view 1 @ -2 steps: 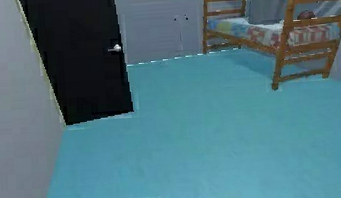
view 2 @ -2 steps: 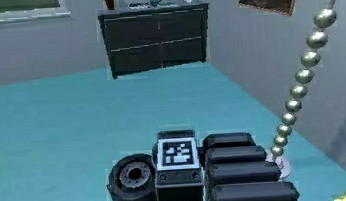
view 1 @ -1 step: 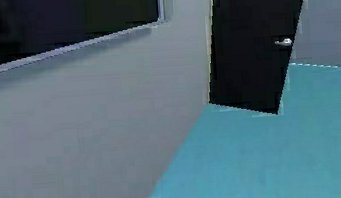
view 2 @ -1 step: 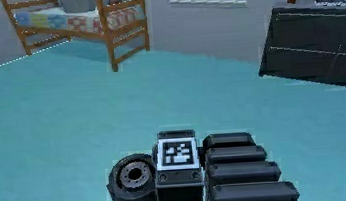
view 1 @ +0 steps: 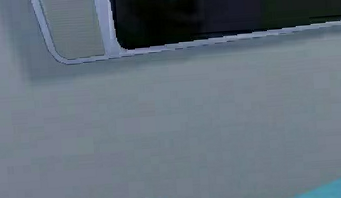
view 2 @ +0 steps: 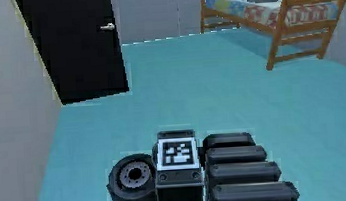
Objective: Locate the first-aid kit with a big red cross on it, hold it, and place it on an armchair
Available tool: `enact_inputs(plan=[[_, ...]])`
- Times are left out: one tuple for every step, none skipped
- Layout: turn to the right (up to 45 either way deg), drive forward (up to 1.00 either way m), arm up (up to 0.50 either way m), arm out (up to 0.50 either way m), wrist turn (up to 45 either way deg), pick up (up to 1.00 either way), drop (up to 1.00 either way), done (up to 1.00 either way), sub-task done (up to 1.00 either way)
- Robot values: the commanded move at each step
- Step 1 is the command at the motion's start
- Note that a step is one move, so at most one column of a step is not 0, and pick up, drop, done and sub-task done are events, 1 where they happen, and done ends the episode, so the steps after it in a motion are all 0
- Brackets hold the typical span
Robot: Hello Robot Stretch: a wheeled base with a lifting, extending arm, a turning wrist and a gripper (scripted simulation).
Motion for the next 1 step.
enact_inputs(plan=[[-45.0,0.0,0.0,0.0,0.0,0.0,0.0,0.0,0.0]])
